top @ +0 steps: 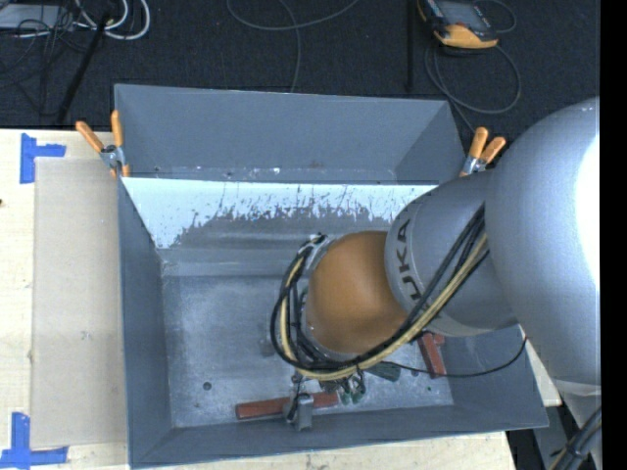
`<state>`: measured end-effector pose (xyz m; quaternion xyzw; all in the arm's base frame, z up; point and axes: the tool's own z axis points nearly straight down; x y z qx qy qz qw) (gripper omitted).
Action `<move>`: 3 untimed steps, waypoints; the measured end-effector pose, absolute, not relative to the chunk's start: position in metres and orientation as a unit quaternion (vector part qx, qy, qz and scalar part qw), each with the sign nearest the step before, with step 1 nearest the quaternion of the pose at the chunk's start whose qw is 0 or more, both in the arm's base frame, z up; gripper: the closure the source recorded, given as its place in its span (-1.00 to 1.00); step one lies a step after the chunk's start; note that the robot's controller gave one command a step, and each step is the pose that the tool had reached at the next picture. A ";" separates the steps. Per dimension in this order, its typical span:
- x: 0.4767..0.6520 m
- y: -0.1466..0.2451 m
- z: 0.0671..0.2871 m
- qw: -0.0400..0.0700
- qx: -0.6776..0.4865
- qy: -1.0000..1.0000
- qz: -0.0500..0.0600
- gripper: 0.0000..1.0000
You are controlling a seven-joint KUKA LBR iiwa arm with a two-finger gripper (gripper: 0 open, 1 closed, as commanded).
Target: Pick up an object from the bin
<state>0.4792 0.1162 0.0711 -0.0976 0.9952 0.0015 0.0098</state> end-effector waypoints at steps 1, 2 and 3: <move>0.478 0.188 0.119 0.002 -0.107 0.994 0.002 -1.00; 0.486 0.161 0.067 -0.001 -0.097 0.995 0.000 -1.00; 0.504 0.122 0.147 0.004 -0.085 0.996 0.000 -1.00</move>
Offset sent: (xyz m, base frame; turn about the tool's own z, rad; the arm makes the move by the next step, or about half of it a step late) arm -0.0014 0.0667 0.0457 -0.0127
